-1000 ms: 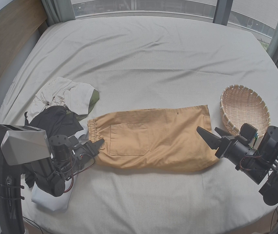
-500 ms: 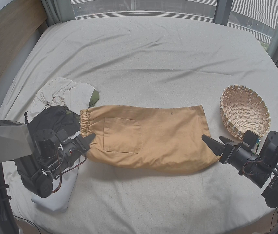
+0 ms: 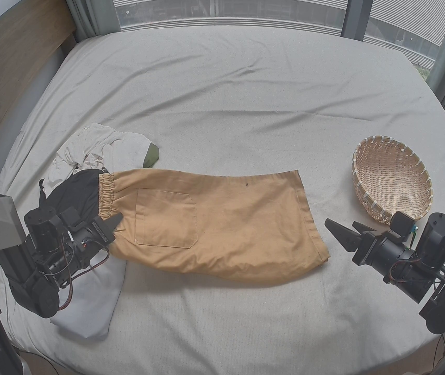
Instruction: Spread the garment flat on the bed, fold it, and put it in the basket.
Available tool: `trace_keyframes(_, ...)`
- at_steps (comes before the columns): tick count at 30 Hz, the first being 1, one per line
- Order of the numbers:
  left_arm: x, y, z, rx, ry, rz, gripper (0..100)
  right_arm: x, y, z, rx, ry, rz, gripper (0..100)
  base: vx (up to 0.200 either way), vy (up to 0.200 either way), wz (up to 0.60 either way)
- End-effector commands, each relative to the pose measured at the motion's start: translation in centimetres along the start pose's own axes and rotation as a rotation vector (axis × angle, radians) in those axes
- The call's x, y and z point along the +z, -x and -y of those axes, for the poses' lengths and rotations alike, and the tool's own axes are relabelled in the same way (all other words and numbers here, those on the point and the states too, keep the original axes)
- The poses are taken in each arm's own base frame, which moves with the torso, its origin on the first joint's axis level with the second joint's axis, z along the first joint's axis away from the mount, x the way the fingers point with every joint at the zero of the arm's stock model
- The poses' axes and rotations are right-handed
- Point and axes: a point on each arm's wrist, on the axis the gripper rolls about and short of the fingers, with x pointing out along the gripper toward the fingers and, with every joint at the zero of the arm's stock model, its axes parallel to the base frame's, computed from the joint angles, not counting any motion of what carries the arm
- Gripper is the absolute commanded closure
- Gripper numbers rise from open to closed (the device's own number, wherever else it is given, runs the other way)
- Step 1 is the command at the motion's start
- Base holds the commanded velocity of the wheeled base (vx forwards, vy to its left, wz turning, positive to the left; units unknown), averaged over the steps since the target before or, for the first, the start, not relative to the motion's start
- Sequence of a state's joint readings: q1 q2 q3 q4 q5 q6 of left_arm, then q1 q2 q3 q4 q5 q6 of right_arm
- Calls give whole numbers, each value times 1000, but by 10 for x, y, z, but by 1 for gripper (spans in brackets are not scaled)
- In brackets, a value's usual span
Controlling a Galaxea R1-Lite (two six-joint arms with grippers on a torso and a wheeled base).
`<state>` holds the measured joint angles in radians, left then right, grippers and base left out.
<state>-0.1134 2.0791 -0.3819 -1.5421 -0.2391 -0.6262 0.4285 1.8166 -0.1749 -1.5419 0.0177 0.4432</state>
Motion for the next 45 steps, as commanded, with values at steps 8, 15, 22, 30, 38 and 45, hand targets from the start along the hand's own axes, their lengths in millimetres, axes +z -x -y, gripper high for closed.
trace_keyframes(8,-14,-26,68,-276,-26,-35,100,-5,5,3,-13,-48,-26,0,0,0,0)
trace_keyframes(15,-36,-43,120,-457,-14,-71,100,-5,4,3,-14,-78,-27,0,0,0,0)
trace_keyframes(22,-65,-63,141,-534,-17,-125,100,-5,5,3,-16,-84,-24,0,0,0,0)
trace_keyframes(30,-93,-86,152,-581,-19,-158,100,-4,5,2,-12,-93,-20,0,0,0,0)
trace_keyframes(38,-93,-92,150,-579,-22,-170,100,-3,5,2,-11,-97,-17,0,0,0,0)
trace_keyframes(45,-98,-92,154,-589,-30,-177,0,-4,5,2,-13,-97,-21,0,0,0,0)
